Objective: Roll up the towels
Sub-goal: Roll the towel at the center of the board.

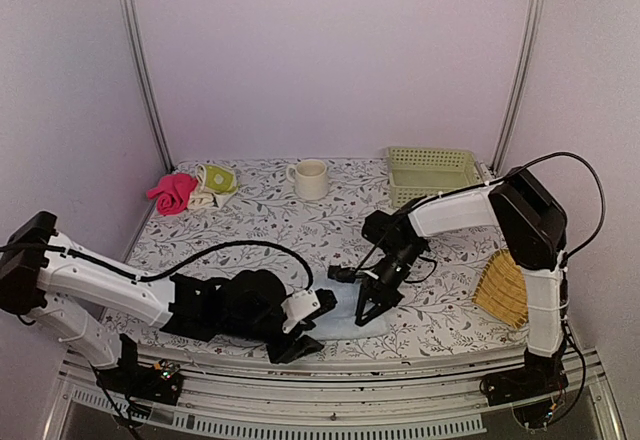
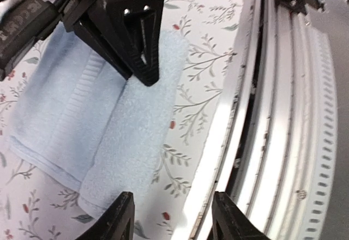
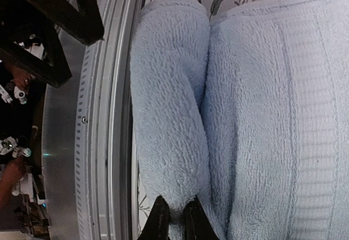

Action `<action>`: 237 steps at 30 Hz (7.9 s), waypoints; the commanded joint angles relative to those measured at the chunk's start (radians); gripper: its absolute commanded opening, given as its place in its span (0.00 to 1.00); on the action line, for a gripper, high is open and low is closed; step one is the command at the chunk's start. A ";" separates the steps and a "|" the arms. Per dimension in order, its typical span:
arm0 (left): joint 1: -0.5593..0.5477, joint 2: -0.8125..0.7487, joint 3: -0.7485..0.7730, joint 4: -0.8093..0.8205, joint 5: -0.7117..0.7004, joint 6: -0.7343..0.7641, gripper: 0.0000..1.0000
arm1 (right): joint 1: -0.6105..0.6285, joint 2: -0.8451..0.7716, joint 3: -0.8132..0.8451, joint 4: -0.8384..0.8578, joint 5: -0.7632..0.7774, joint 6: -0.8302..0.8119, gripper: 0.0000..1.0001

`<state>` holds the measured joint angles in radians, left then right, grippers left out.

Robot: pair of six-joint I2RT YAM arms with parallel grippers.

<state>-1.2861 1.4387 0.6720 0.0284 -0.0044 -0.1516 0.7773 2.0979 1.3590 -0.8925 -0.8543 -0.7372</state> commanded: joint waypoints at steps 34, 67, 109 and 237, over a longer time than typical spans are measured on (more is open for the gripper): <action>-0.089 0.416 0.397 -0.277 -0.349 0.387 0.20 | -0.117 0.050 0.121 -0.069 0.043 0.132 0.36; 0.259 0.712 0.614 -0.419 0.674 -0.062 0.17 | -0.175 -0.683 -0.095 0.064 0.225 0.002 0.45; 0.351 0.254 0.253 -0.059 0.304 -0.105 0.43 | 0.212 -0.360 -0.375 0.197 0.411 -0.086 0.10; -0.178 0.436 0.312 -0.107 -0.661 0.416 0.57 | 0.032 0.038 0.072 -0.198 0.106 0.023 0.14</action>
<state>-1.4670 1.8053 0.9291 -0.0219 -0.6441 0.1783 0.8131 2.0865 1.4361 -1.0275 -0.7647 -0.7292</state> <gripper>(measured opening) 0.568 0.175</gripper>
